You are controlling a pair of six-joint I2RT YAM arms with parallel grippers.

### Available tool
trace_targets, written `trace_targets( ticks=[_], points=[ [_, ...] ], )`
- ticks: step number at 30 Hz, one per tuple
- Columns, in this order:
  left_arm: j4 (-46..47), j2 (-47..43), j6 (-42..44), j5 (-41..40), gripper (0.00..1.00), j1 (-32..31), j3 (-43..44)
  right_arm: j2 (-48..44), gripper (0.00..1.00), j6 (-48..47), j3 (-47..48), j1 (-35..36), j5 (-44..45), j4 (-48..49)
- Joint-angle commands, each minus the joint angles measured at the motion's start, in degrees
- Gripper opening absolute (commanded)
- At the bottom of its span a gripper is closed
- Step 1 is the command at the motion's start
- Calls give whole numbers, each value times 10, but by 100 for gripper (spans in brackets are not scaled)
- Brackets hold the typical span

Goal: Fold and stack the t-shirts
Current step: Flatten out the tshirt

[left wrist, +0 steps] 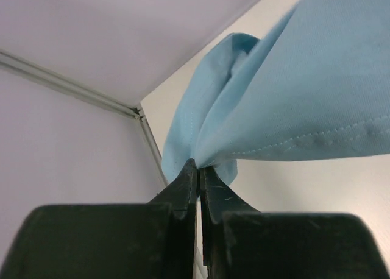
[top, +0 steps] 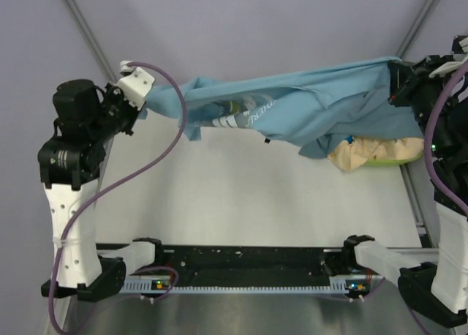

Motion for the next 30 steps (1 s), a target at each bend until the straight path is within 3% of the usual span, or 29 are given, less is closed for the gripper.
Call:
trace_targets(
  ticks=[1, 7, 11, 16, 18, 19, 21, 26, 27, 30],
  points=[
    [-67, 24, 6, -15, 0, 50, 4, 29, 0, -30, 4, -2, 47, 19],
    [-52, 61, 13, 45, 0, 84, 1, 104, 0, -22, 37, -2, -37, 27],
    [1, 134, -9, 63, 0, 85, 9, 241, 0, -3, 119, -2, -204, 52],
    [48, 311, -110, 21, 0, 113, 252, 489, 0, 18, 430, -4, -205, 58],
    [61, 346, -147, 36, 0, 134, 337, 528, 0, 23, 504, -5, -191, 72],
    [75, 343, -153, 53, 0, 142, 342, 520, 0, 26, 495, -5, -191, 82],
    [97, 309, -132, 80, 0, 144, 294, 463, 0, 16, 386, -6, -201, 115],
    [103, 199, -4, 186, 0, 144, 49, 313, 0, 11, 82, -6, -239, 191],
    [78, 191, 28, 205, 4, 143, 13, 297, 0, 22, 36, -5, -264, 194],
    [19, 192, 94, 220, 38, 144, -49, 276, 0, 65, -83, 9, -355, 220]
  ],
)
